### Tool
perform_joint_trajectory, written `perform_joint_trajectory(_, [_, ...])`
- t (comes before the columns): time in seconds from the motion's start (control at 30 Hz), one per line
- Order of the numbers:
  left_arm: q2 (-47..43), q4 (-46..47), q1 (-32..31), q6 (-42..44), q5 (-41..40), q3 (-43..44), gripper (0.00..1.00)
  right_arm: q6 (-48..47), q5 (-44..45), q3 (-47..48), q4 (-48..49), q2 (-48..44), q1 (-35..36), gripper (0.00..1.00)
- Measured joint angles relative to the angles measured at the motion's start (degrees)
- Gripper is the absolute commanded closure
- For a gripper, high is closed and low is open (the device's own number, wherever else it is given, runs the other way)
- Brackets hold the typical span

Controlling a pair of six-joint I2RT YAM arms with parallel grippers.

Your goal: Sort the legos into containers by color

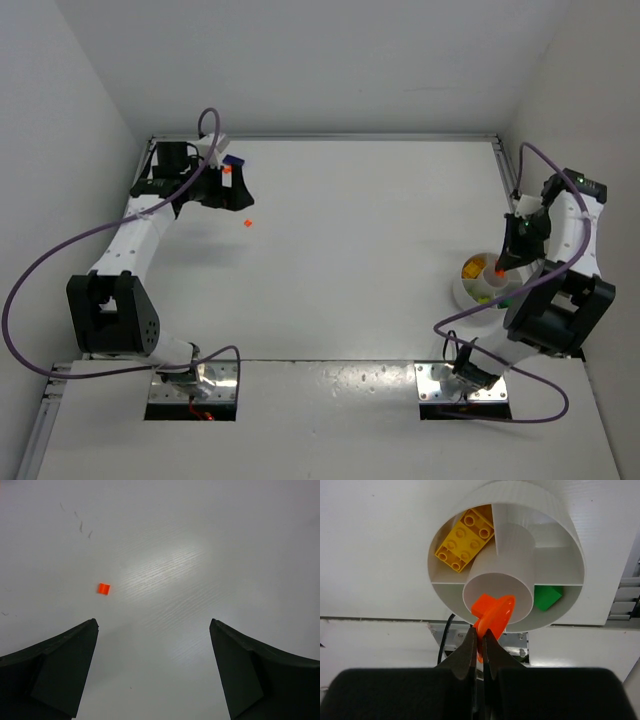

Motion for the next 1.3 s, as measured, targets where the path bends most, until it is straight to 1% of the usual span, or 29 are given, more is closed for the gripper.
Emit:
perform_joint_trajectory(0.17, [0.00, 0.02, 0.11, 0.37, 0.79, -0.02, 0.00, -0.02, 0.61, -0.52, 0.17, 1.79, 0.00, 0.99])
perform_joint_trajectory(0.27, [0.00, 0.07, 0.55, 0.70, 1.22, -0.24, 0.00, -0.02, 1.09, -0.57, 0.33, 2.49, 0.00, 0.93])
perform_joint_trajectory(0.3, [0.00, 0.07, 0.79, 0.83, 1.46, -0.44, 0.00, -0.02, 1.22, -0.57, 0.42, 2.67, 0.00, 0.86])
perform_joint_trajectory(0.37, [0.00, 0.11, 1.38, 0.92, 1.62, -0.92, 0.00, -0.11, 1.40, -0.59, 0.72, 2.82, 0.00, 0.81])
perform_joint_trajectory(0.4, [0.00, 0.02, 1.64, 0.96, 1.68, -1.01, 0.00, -0.20, 1.44, -0.59, 0.90, 2.84, 0.00, 0.76])
perform_joint_trajectory(0.5, [0.00, 0.09, 2.60, 1.09, 1.84, -1.03, 0.00, -0.15, 1.84, -0.59, 1.36, 2.97, 0.02, 0.72])
perform_joint_trajectory(0.8, [1.11, 1.27, 3.67, 1.53, 0.74, -1.46, 0.00, -0.15, 2.51, -0.59, 1.84, 4.04, 0.02, 0.72])
perform_joint_trajectory(0.9, [1.70, 2.75, 4.24, 1.68, -2.14, -1.86, 0.07, -0.15, 2.40, -0.59, 1.88, 4.00, 0.02, 0.72])
perform_joint_trajectory(0.93, [2.47, 3.63, 4.33, 1.53, -3.50, -1.75, 0.07, -0.15, 2.32, -0.59, 1.90, 3.91, 0.02, 0.72])
perform_joint_trajectory(1.0, [5.31, 4.55, 4.22, 1.25, -7.28, -0.26, 0.12, -0.15, 2.27, -0.59, 1.92, 3.41, 0.13, 0.72])
perform_joint_trajectory(1.03, [7.26, 4.85, 3.96, 1.05, -8.90, 0.90, 0.12, -0.15, 2.27, -0.59, 1.92, 3.04, 0.31, 0.72])
perform_joint_trajectory(1.17, [18.21, 5.92, 3.37, 1.25, -14.45, 9.07, 0.18, -0.15, 2.23, -0.52, 1.84, 0.83, 0.44, 0.72])
perform_joint_trajectory(1.3, [28.63, 5.79, 2.62, 3.17, -19.04, 18.80, 0.31, -0.17, 1.57, -0.46, 1.62, -0.22, 0.46, 0.72])
